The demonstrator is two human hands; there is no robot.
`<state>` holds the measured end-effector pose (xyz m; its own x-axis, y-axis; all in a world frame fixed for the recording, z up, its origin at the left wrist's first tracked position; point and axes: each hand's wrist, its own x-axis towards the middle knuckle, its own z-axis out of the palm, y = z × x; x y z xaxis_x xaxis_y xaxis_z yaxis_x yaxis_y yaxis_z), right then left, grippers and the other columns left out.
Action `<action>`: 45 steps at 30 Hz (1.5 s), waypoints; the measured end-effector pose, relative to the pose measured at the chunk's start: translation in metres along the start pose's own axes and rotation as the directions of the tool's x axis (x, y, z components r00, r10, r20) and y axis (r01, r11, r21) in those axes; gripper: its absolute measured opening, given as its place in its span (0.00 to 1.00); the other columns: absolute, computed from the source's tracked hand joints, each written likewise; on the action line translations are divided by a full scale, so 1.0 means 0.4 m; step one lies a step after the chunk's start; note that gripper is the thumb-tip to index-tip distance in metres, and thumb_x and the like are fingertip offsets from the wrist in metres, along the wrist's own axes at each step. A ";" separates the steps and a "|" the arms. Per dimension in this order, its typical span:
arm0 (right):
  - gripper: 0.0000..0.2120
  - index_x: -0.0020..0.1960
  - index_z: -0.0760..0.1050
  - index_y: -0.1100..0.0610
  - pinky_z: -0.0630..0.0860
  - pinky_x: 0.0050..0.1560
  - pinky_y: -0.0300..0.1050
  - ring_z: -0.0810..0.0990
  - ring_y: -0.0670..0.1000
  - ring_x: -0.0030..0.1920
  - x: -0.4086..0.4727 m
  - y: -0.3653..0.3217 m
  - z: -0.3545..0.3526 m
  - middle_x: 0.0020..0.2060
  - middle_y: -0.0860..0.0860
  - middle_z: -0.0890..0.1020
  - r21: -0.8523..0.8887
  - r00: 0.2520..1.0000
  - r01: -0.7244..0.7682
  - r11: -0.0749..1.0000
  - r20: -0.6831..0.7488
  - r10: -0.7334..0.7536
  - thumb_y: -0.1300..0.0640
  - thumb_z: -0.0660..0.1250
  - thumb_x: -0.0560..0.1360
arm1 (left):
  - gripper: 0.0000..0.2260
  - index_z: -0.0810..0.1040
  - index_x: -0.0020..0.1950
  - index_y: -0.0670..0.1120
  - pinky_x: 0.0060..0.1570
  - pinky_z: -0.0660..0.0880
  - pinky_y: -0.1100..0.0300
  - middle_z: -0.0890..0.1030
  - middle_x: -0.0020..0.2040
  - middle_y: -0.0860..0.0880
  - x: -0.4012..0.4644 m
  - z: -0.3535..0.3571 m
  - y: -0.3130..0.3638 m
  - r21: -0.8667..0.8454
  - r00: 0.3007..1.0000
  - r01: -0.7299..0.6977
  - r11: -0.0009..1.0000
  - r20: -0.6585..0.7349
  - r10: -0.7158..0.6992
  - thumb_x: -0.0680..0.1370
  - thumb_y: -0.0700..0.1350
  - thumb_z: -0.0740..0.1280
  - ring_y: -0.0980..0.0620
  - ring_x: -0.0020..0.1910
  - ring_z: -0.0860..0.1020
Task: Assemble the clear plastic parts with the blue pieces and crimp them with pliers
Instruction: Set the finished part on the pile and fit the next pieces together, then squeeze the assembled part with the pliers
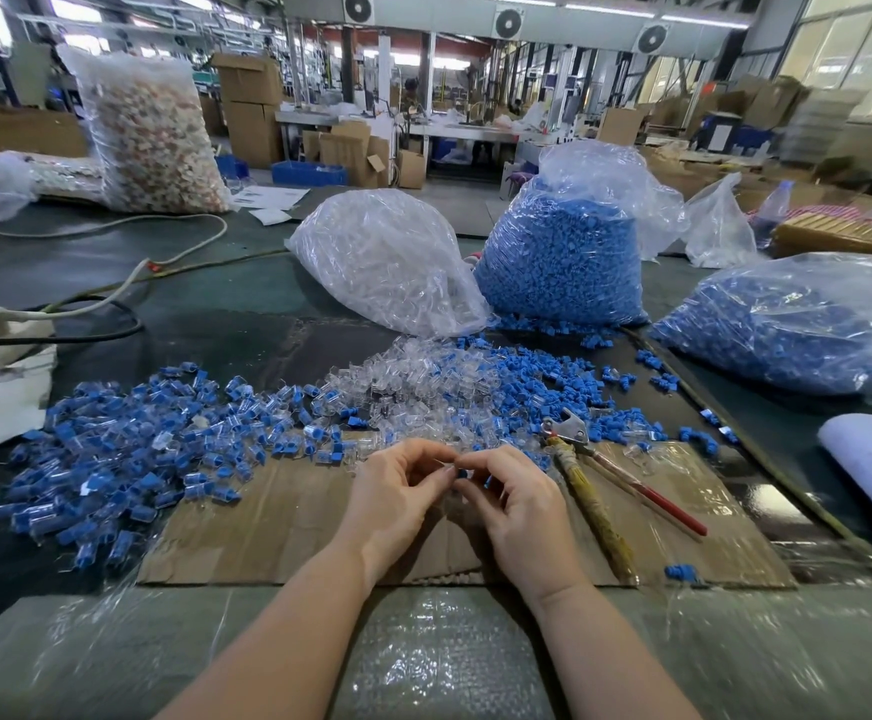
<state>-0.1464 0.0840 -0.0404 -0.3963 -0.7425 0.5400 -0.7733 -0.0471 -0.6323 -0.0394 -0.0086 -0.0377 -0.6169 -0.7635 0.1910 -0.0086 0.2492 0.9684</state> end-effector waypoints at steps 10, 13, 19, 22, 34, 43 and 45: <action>0.14 0.59 0.76 0.57 0.69 0.61 0.50 0.76 0.51 0.55 0.014 -0.002 -0.062 0.53 0.50 0.78 -0.323 0.947 -0.265 0.909 -0.263 0.183 0.58 0.68 0.74 | 0.05 0.81 0.44 0.46 0.37 0.73 0.72 0.82 0.38 0.48 -0.002 -0.001 0.003 0.014 0.999 0.011 1.000 -0.041 -0.011 0.73 0.36 0.70 0.62 0.35 0.77; 0.22 0.69 0.66 0.54 0.61 0.67 0.56 0.67 0.54 0.66 0.020 0.018 -0.114 0.64 0.55 0.71 -0.554 0.846 -0.524 0.646 -0.249 0.472 0.51 0.62 0.77 | 0.05 0.80 0.45 0.46 0.37 0.73 0.73 0.82 0.39 0.47 -0.003 -0.004 0.009 0.036 0.999 0.005 0.999 -0.037 -0.003 0.74 0.36 0.69 0.63 0.35 0.77; 0.33 0.75 0.51 0.53 0.56 0.69 0.63 0.60 0.58 0.71 0.017 0.035 -0.152 0.72 0.56 0.61 -0.751 0.670 -0.527 0.398 -0.079 0.738 0.38 0.54 0.77 | 0.06 0.80 0.45 0.46 0.37 0.72 0.73 0.82 0.39 0.48 -0.006 -0.002 0.017 0.050 0.999 0.011 0.999 -0.051 -0.008 0.74 0.35 0.69 0.65 0.35 0.77; 0.26 0.72 0.57 0.55 0.66 0.64 0.57 0.67 0.57 0.65 0.009 0.034 -0.147 0.67 0.58 0.67 -0.811 0.766 -0.421 0.406 -0.078 0.638 0.42 0.52 0.79 | 0.06 0.80 0.45 0.46 0.37 0.72 0.74 0.81 0.40 0.47 -0.004 -0.002 0.020 0.052 0.998 0.022 0.998 -0.055 -0.019 0.74 0.35 0.69 0.65 0.34 0.76; 0.16 0.45 0.71 0.58 0.66 0.33 0.39 0.70 0.48 0.33 0.057 -0.061 -0.185 0.34 0.50 0.73 -0.098 0.813 -0.494 0.864 0.300 0.499 0.48 0.53 0.81 | 0.04 0.80 0.45 0.43 0.30 0.74 0.64 0.81 0.36 0.46 0.047 -0.001 0.048 -0.342 0.956 0.195 0.919 -0.141 -0.256 0.74 0.34 0.68 0.56 0.30 0.76; 0.04 0.42 0.72 0.60 0.72 0.31 0.42 0.75 0.51 0.31 0.055 -0.102 -0.138 0.29 0.52 0.75 0.206 0.615 -0.729 0.653 0.616 0.492 0.62 0.64 0.76 | 0.05 0.80 0.42 0.44 0.25 0.71 0.68 0.80 0.35 0.47 0.072 -0.019 0.061 -0.337 0.923 0.231 0.913 -0.222 -0.315 0.74 0.35 0.69 0.59 0.26 0.75; 0.03 0.44 0.71 0.60 0.73 0.35 0.47 0.72 0.54 0.37 0.054 -0.100 -0.130 0.35 0.57 0.74 0.185 0.590 -0.739 0.648 0.642 0.489 0.66 0.61 0.75 | 0.06 0.80 0.40 0.45 0.25 0.71 0.67 0.80 0.34 0.47 0.071 -0.020 0.058 -0.339 0.915 0.234 0.911 -0.241 -0.324 0.74 0.34 0.69 0.58 0.26 0.75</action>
<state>-0.1499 0.1048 0.0254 -0.2941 -0.8904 -0.3475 -0.1171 0.3944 -0.9114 -0.0509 -0.0293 -0.0086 -0.3722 -0.9227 -0.1006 0.1152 -0.1535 0.9814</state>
